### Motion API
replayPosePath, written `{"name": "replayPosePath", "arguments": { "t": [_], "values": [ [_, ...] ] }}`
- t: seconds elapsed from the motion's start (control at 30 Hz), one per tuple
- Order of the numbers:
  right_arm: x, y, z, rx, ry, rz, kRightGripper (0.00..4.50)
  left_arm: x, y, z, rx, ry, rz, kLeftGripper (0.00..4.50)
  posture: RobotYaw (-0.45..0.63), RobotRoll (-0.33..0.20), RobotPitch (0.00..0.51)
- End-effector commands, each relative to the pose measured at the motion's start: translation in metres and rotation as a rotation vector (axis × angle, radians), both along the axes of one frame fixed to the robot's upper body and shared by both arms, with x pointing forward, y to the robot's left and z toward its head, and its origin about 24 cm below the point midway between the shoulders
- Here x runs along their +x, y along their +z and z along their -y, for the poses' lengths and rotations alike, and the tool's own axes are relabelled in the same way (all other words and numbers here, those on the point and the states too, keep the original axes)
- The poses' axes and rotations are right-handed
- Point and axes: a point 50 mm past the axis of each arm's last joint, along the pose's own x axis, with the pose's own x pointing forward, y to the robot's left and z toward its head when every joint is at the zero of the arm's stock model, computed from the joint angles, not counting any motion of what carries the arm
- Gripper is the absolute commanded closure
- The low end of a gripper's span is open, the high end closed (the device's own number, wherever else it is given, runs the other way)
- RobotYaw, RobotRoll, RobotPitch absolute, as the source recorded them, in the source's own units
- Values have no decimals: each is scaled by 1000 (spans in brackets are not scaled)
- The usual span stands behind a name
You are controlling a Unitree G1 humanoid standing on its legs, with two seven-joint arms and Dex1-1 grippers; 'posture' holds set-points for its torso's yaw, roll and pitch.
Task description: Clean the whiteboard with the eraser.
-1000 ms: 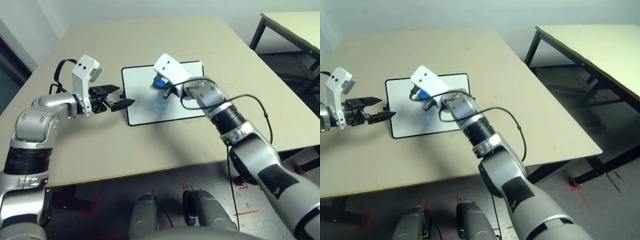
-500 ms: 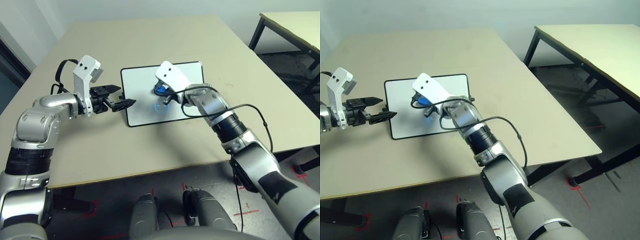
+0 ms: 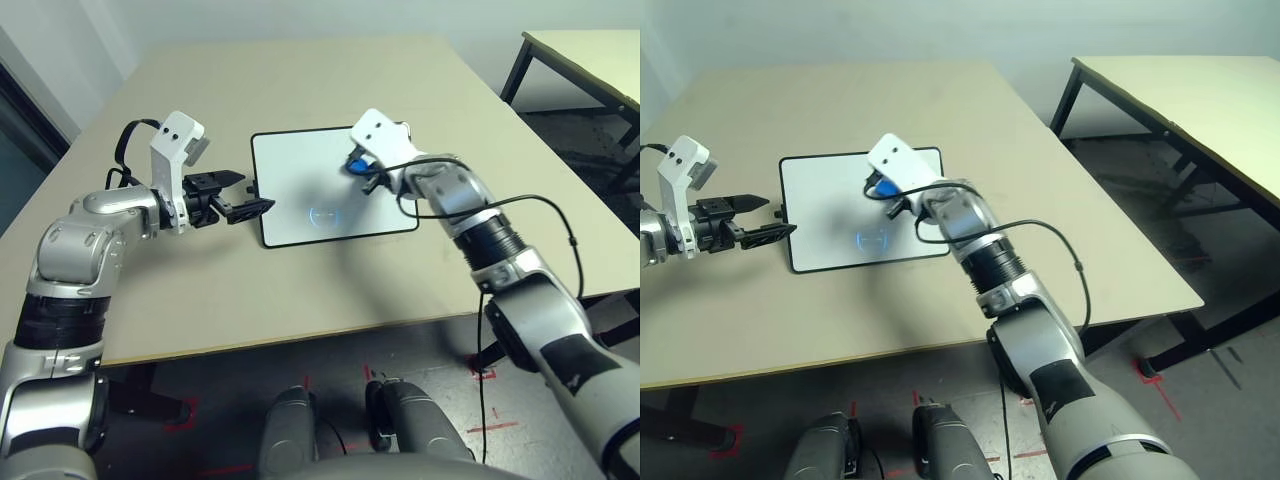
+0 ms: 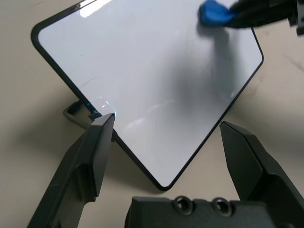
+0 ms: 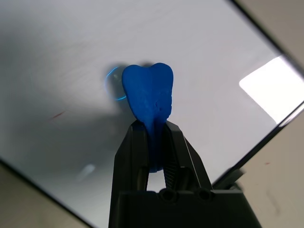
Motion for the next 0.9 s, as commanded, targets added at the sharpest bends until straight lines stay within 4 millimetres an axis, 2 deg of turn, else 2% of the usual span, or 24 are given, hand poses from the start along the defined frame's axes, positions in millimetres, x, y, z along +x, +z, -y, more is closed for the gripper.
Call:
{"name": "replayPosePath", "arguments": {
  "t": [0.03,0.13,0.23,0.5,0.63,0.9],
  "values": [
    [-26,-27,-10,-41,60,-117,4133,1,-4,4,2,-16,-18,0,-12,0,84],
    [-44,-37,-16,-53,98,-162,4133,1,-5,4,1,-19,-22,0,-14,0,90],
    [-49,-40,-19,-57,104,-174,4133,1,-5,5,0,-21,-26,0,-16,0,102],
    [-11,-12,-14,-25,4,-54,4134,-1,-7,4,-3,-18,-32,0,-9,0,104],
    [-5,-10,-15,-26,5,-45,4134,-3,-9,5,-7,-17,-33,0,-3,0,104],
    [-45,-44,-19,-100,122,-178,4134,-6,-9,4,-9,-7,-35,0,0,0,109]
  ]
}}
